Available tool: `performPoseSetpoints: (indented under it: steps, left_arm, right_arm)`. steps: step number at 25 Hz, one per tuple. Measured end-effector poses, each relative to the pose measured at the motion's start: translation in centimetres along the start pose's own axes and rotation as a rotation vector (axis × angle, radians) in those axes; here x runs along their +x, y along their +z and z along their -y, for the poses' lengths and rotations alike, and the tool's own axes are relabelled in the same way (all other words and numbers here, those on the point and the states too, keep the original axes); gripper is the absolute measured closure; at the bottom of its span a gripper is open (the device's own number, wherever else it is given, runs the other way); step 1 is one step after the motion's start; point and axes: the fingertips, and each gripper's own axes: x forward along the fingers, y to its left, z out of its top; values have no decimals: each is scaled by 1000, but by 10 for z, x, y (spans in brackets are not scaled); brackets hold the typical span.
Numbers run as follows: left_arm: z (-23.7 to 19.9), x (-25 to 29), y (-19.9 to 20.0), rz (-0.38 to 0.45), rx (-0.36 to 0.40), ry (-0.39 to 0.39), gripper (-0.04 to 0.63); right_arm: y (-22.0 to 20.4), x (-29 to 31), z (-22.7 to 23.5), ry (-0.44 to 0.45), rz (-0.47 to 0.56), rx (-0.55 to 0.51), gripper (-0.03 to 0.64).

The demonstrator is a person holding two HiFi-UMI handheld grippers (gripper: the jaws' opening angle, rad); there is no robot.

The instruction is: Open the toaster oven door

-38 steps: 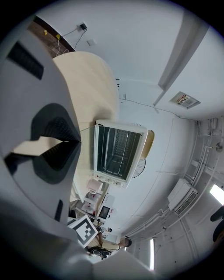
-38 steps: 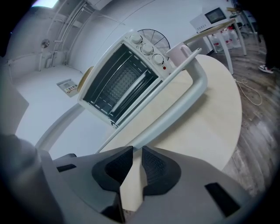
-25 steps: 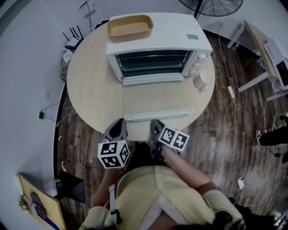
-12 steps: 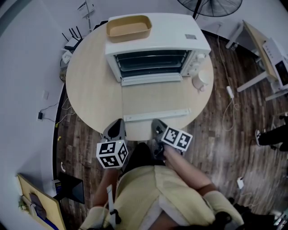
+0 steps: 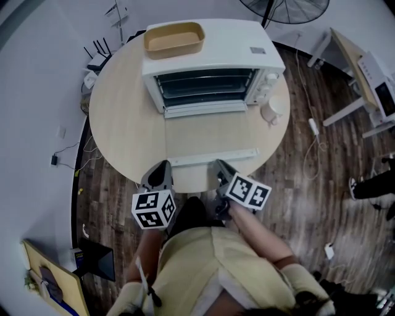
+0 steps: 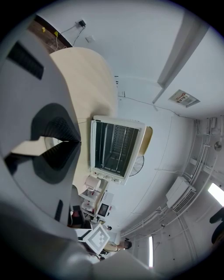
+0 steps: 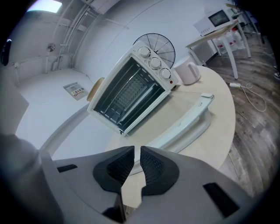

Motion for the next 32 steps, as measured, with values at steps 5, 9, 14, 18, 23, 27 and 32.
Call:
performPoseSetpoints:
  steps: [5,9,14,18,23,27,32]
  left_arm:
    - [3,0,5,8,9,-8,592]
    - [6,-1,8,14,13,-12,592]
    - [6,-2,7,15,7,-15,592]
    - [7,-2,4,8,1,-16,592]
    - [8,-1,3,4,-3,-16,592]
    - [7,0,2,1,-7,-15,592]
    - [7,1,2,-1,-10,-15,592]
  right_arm:
    - [20,-10,-6,-21,48,-145,574]
    - [31,-15,-9,-23,77,-215,577]
    - [44,-23,-10,-35,104,-291,594]
    - [48,-26,-11,-23,113,-300,612]
    - [51,-31,-14,-20,118,-364,614]
    - [55,-35,-16,-26,124,-428,614]
    - [54,-36,-15,-17,118,-424,614]
